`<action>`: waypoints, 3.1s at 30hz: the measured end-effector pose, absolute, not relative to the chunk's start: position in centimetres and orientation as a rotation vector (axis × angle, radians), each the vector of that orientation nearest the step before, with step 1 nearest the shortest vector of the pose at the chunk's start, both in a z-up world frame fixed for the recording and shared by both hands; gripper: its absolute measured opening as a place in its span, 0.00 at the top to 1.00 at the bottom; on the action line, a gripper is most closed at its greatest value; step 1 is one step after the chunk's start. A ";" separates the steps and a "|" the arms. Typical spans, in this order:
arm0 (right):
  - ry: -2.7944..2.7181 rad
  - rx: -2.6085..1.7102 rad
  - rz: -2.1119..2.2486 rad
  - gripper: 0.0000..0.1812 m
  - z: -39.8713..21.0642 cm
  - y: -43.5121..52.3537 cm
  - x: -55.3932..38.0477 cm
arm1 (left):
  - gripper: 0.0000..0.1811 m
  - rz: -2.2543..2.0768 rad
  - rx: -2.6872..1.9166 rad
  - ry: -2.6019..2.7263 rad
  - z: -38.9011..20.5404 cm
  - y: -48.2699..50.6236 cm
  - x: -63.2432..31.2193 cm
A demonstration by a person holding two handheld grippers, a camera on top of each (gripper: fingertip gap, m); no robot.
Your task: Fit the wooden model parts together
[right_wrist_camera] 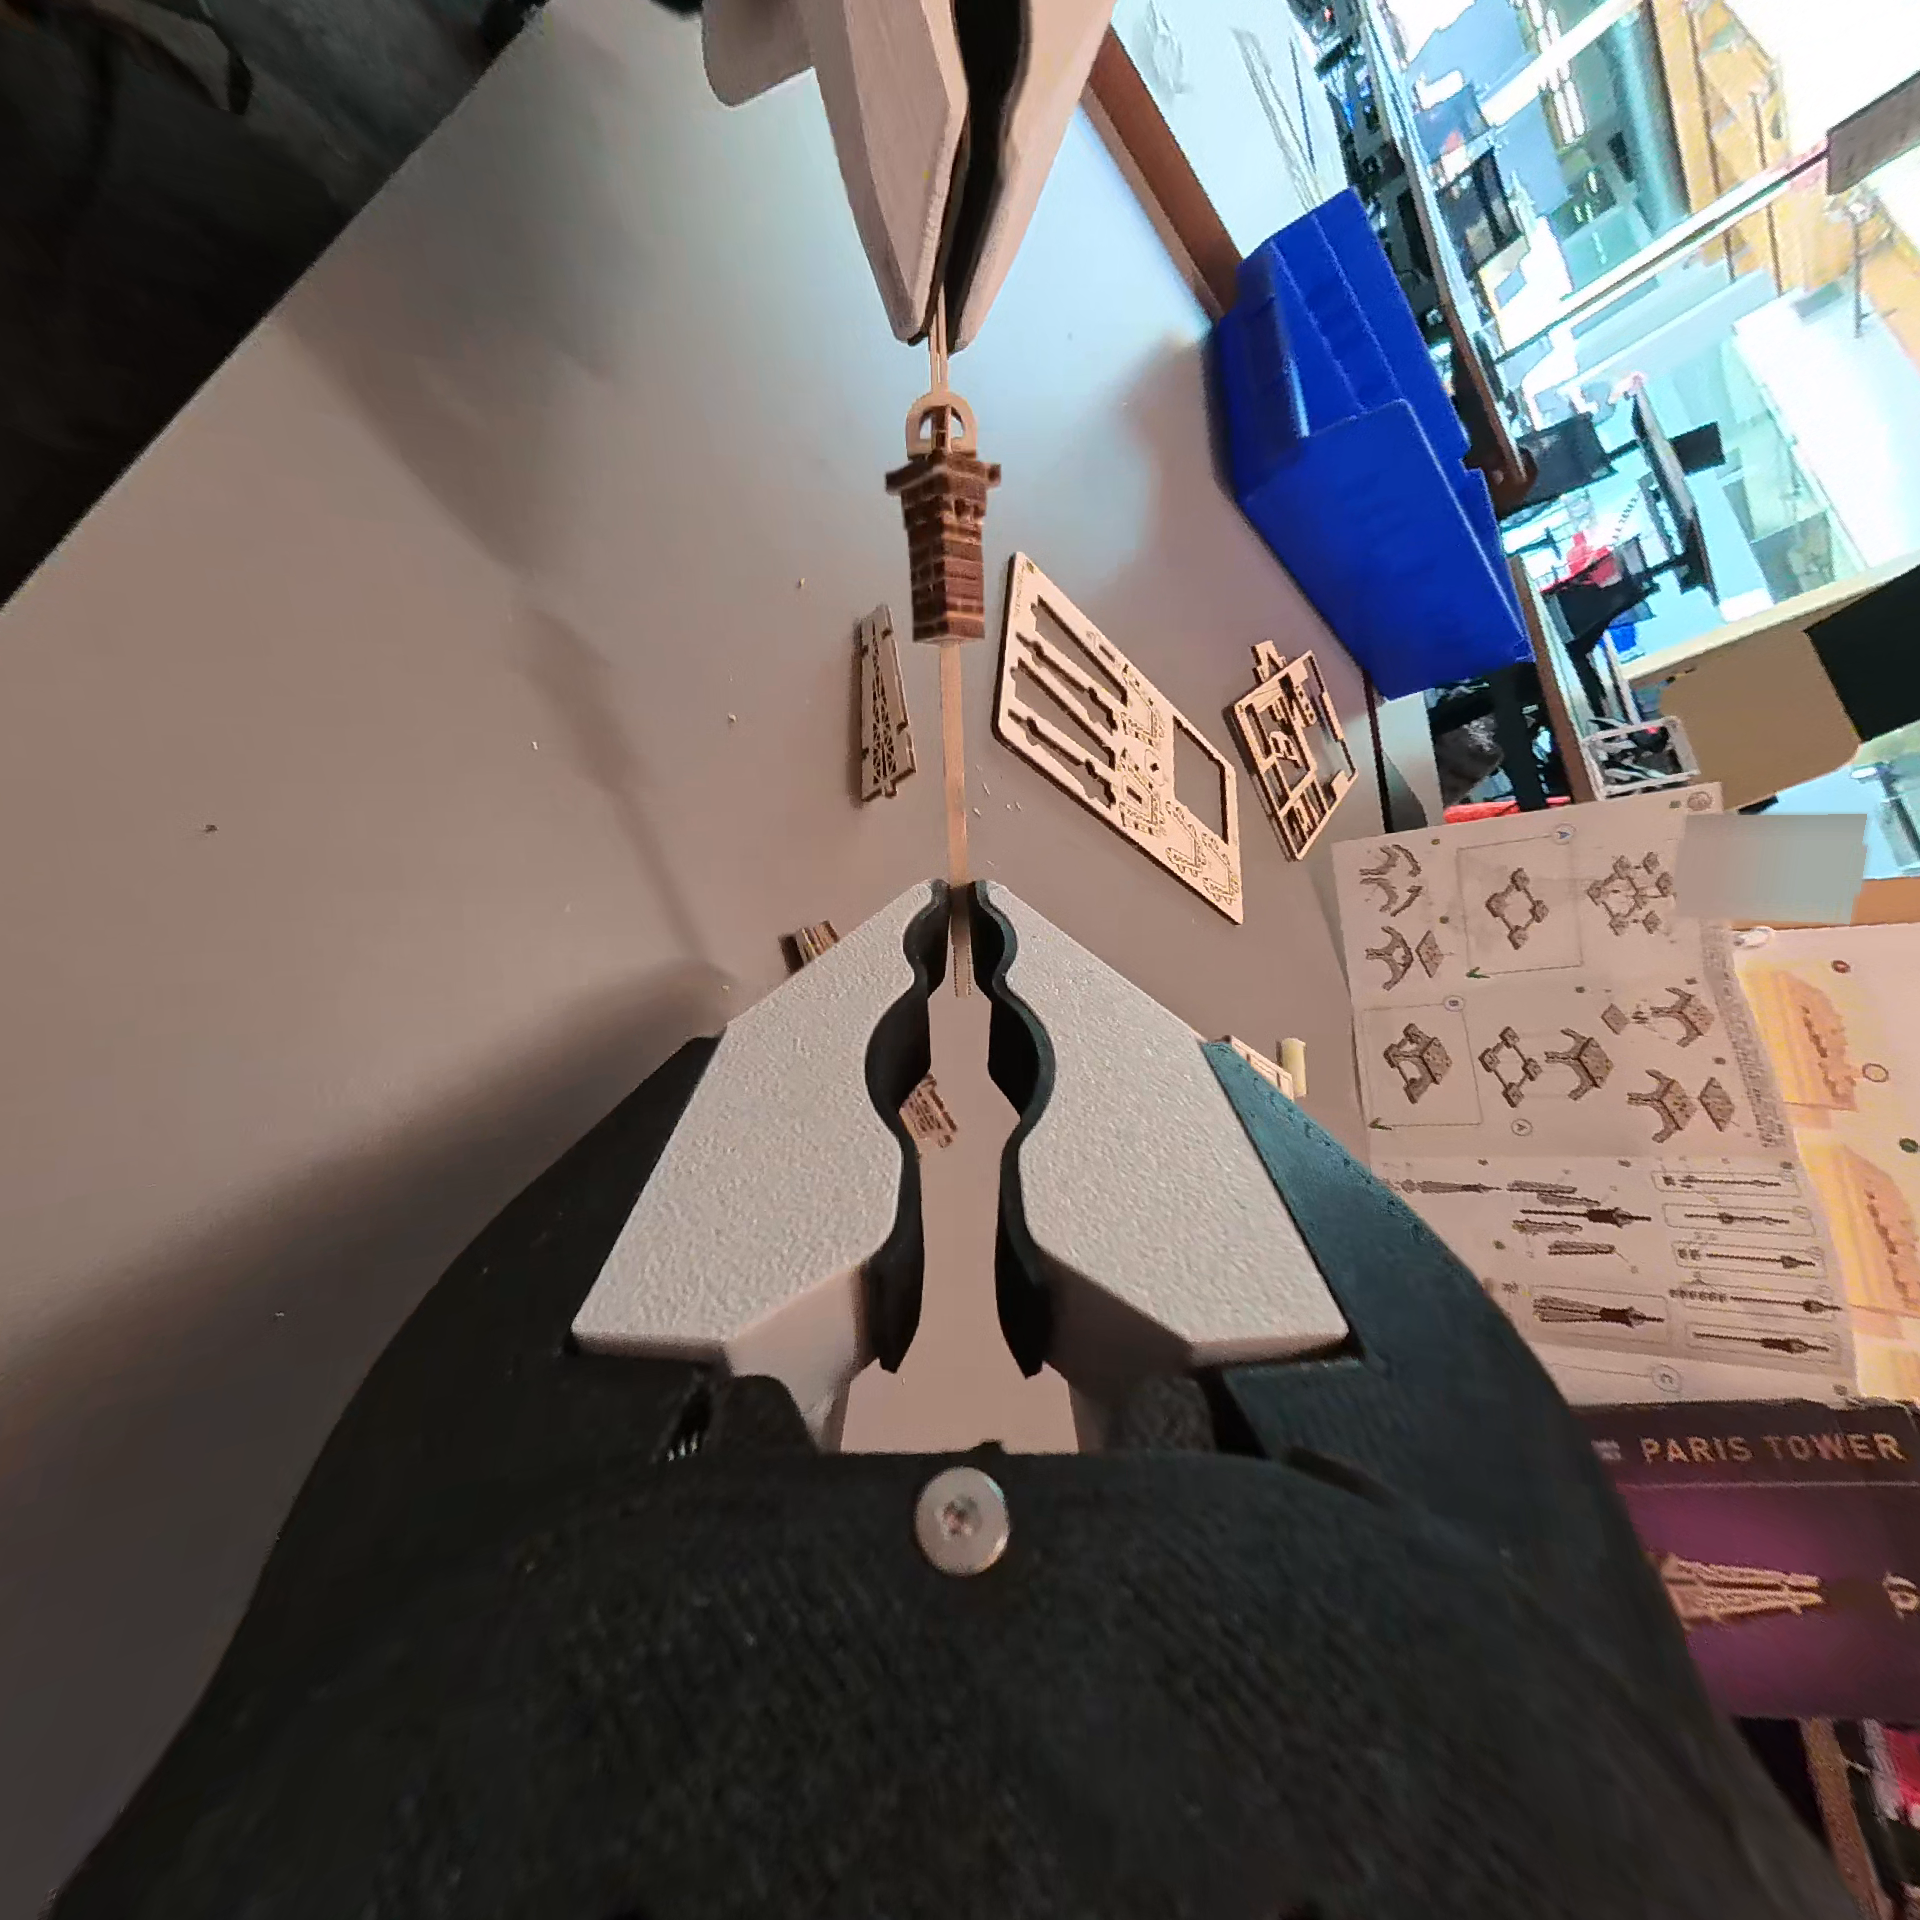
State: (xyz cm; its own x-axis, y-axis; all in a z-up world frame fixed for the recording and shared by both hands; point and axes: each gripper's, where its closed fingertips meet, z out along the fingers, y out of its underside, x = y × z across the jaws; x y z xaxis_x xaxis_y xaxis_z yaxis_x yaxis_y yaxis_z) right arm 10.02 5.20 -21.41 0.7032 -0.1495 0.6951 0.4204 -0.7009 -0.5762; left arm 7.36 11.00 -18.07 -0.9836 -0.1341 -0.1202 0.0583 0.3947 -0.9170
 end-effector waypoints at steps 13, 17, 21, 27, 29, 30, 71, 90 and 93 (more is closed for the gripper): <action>-0.228 -2.070 -1.090 0.99 -20.1 5.4 9.8 | 0.99 -1.691 -0.093 2.443 -18.1 10.7 7.4; -0.244 -2.097 -1.114 0.99 -20.4 5.3 9.9 | 0.99 -1.659 -0.100 2.439 -18.4 10.7 7.7; -0.214 -2.116 -1.017 0.99 -21.0 5.2 9.5 | 0.99 -1.608 -0.038 2.435 -18.9 10.7 7.6; -0.033 -2.254 -0.661 0.75 -22.8 1.8 10.3 | 1.00 -1.395 0.071 2.475 -21.9 11.8 7.7; -0.071 -2.285 -0.574 0.75 -23.2 1.4 10.6 | 1.00 -1.404 0.061 2.481 -22.3 12.0 7.6; -0.096 -2.296 -0.566 0.76 -23.2 1.4 11.0 | 1.00 -1.408 0.056 2.474 -22.4 12.0 7.6; -0.297 -1.960 -0.681 0.92 -21.0 5.8 10.9 | 1.00 -1.361 0.043 2.305 -16.4 16.7 7.6; -0.276 -1.947 -0.639 0.92 -20.9 5.5 10.5 | 1.00 -1.324 0.088 2.326 -15.8 16.4 6.9; -0.288 -1.955 -0.646 0.92 -20.9 5.7 10.4 | 1.00 -1.358 0.102 2.326 -15.8 15.9 6.7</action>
State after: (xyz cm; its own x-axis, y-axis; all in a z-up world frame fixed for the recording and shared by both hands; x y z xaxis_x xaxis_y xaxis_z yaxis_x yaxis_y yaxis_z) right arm 10.38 5.70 -20.92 0.8280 -0.0777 0.5553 0.4651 -0.4579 -0.7576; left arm 6.69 15.92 -15.78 -0.8992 -0.1557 -0.4090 0.2796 0.5146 -0.8106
